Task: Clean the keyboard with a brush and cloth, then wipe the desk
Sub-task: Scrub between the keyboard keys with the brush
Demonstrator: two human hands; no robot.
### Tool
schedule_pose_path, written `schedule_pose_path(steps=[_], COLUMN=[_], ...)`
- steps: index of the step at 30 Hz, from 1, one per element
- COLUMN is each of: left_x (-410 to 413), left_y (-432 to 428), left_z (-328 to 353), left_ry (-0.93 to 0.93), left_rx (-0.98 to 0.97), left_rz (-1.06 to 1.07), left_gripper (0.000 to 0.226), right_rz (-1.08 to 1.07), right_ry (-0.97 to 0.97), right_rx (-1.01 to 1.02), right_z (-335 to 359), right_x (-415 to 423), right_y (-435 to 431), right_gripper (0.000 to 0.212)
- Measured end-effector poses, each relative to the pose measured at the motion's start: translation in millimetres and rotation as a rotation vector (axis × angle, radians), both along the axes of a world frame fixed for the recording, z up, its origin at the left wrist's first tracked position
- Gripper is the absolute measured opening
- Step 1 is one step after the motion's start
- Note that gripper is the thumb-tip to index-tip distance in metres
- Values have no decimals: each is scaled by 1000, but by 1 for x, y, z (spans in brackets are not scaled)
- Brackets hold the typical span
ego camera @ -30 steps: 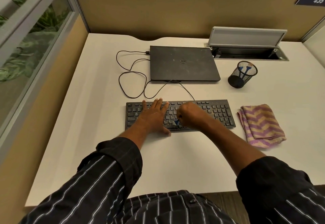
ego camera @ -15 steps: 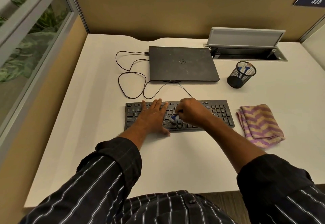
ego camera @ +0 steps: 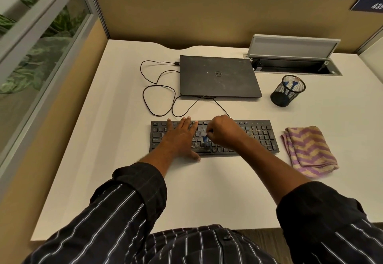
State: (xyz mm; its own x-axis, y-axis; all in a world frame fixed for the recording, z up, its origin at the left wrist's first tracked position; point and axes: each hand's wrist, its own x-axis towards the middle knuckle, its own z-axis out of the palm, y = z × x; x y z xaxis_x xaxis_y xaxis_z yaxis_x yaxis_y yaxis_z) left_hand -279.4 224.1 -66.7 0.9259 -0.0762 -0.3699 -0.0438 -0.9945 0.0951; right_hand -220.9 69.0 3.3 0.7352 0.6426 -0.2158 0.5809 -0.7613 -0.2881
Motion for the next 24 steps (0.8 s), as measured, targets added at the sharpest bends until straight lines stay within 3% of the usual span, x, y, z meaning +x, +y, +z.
schedule_pose_path(steps=[7,13,19,24], left_x=[-1,-1,-3,-5], left_y=[3,4,8,11], left_z=[-2,-3,-3,-4], left_ry=[-2,2,9,-1], left_rx=[-2,-5,5,0], left_rz=[5,12,13,9], left_gripper=[134,135,134,134], right_rz=[19,17,60,-29], right_ry=[-6,-53,18,-1], right_rx=[-81,50,-71,12], right_z=[-6,-4,-10,-1], right_x=[-10,-10,-21,-15], right_y=[-3,8,10,16], right_gripper=[9,20,14,20])
